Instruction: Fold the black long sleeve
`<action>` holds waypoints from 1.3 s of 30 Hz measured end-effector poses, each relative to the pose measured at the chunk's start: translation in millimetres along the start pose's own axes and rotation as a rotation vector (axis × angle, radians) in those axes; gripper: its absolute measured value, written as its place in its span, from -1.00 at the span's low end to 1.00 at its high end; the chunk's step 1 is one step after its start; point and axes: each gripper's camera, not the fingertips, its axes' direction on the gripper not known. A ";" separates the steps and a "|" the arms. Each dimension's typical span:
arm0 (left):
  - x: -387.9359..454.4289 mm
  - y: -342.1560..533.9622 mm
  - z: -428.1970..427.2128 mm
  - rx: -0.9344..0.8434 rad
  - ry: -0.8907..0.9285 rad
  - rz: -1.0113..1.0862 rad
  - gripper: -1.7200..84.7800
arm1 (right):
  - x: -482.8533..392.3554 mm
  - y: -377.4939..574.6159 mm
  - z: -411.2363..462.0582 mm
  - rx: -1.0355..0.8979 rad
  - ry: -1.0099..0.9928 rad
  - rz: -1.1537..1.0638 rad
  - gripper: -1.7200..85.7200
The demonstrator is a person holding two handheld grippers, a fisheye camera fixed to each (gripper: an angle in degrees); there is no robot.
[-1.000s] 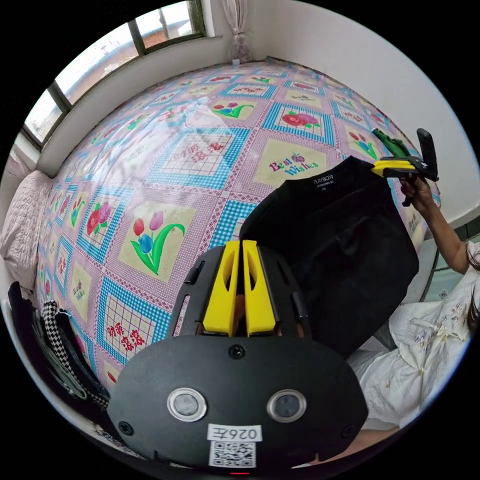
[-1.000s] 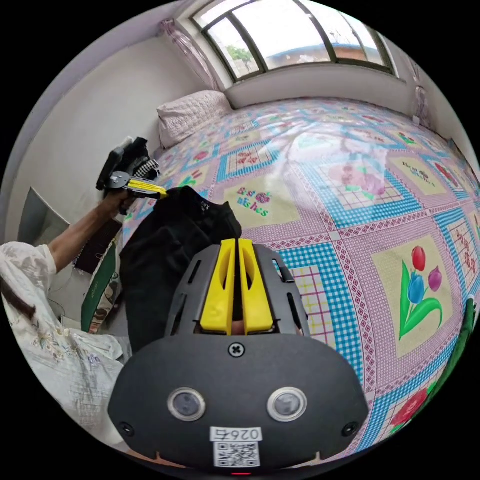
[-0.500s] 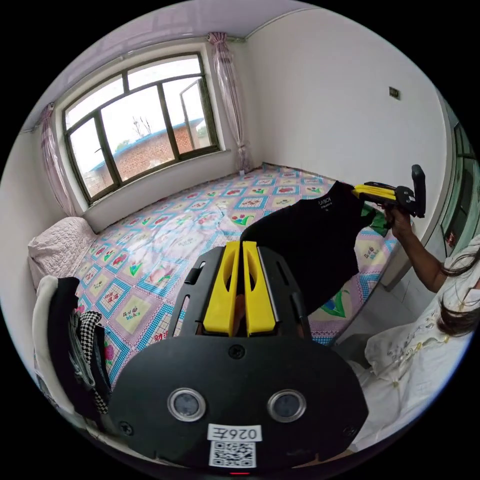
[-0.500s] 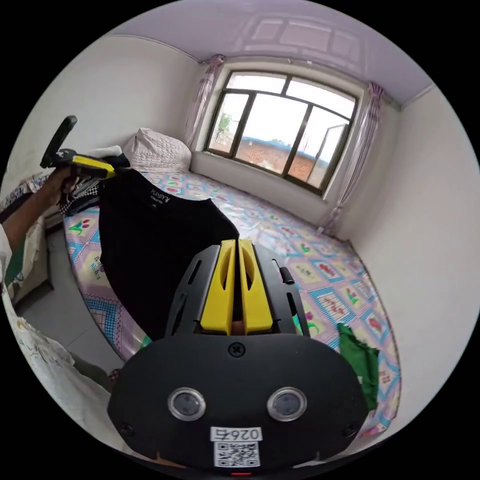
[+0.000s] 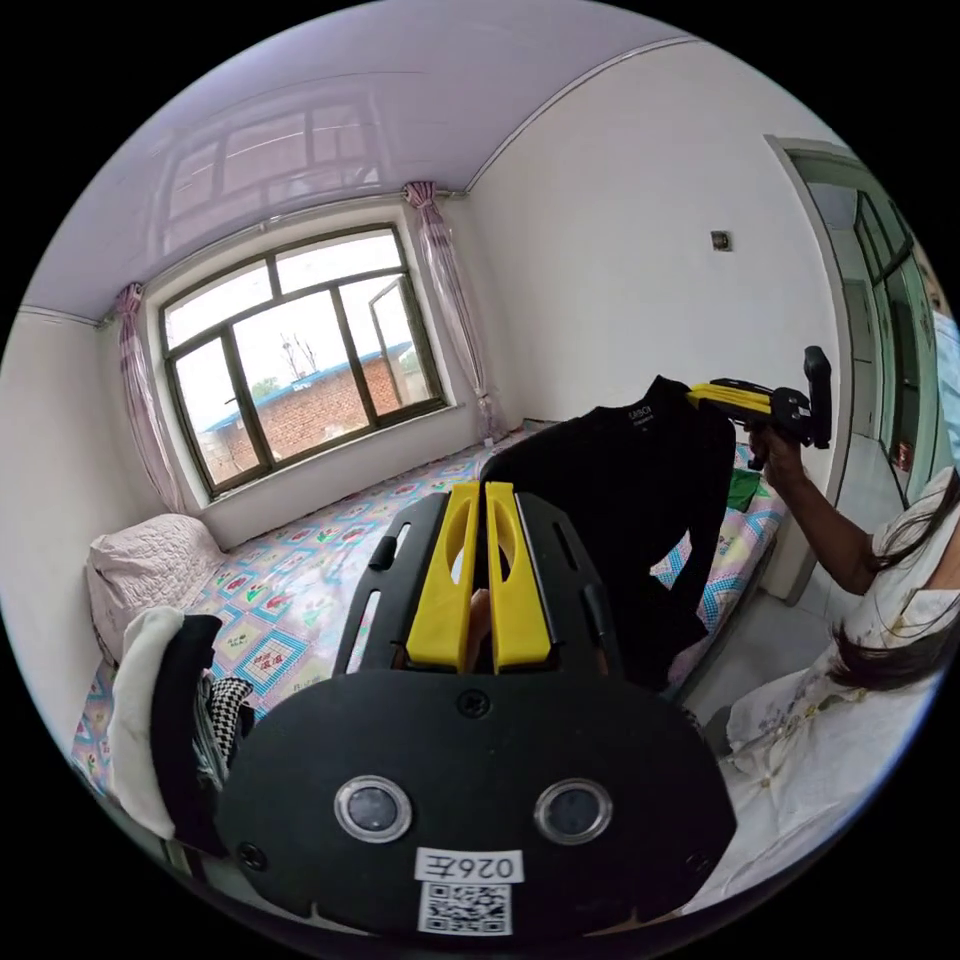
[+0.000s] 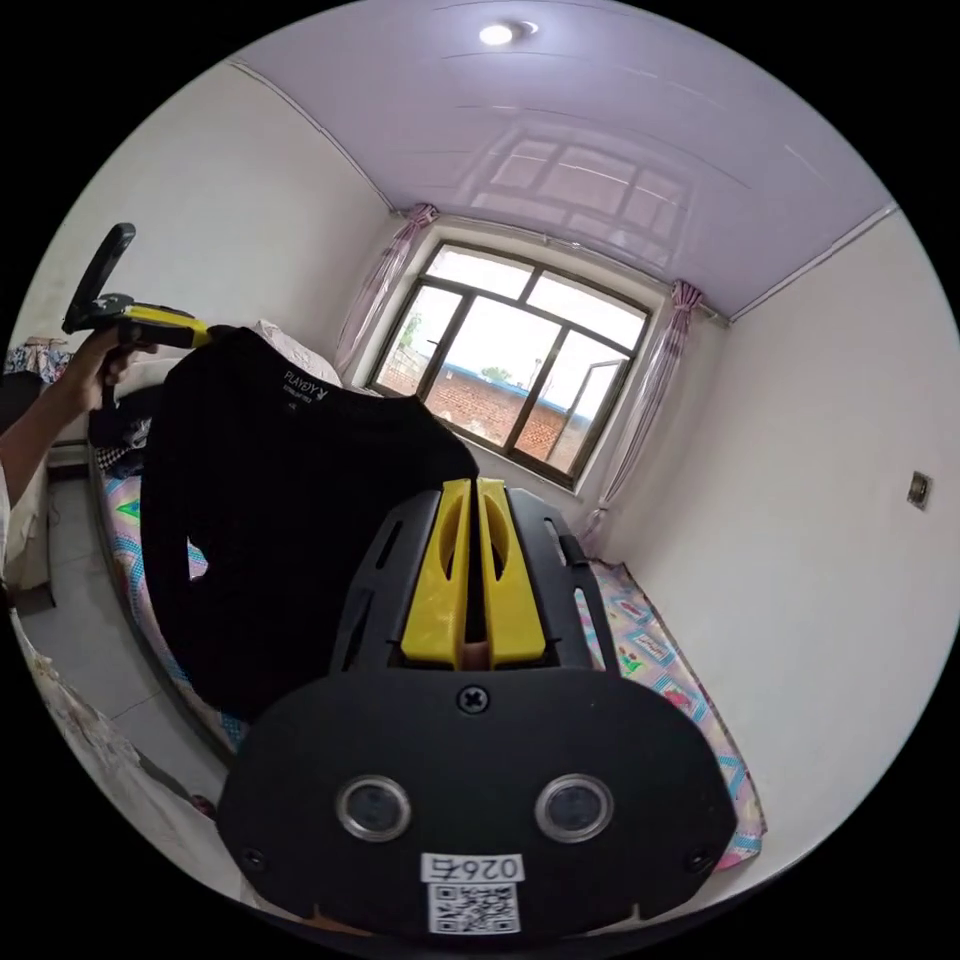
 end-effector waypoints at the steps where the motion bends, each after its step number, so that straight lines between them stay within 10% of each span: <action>1: -1.0 4.3 3.3 -0.007 0.009 -0.007 -0.97 | -0.8 8.5 2.1 -0.018 -0.008 0.008 -1.00; 39: -43.6 161.4 284.7 -0.375 0.146 -0.455 -0.91 | 128.7 271.0 285.4 -0.637 -0.682 0.503 -0.87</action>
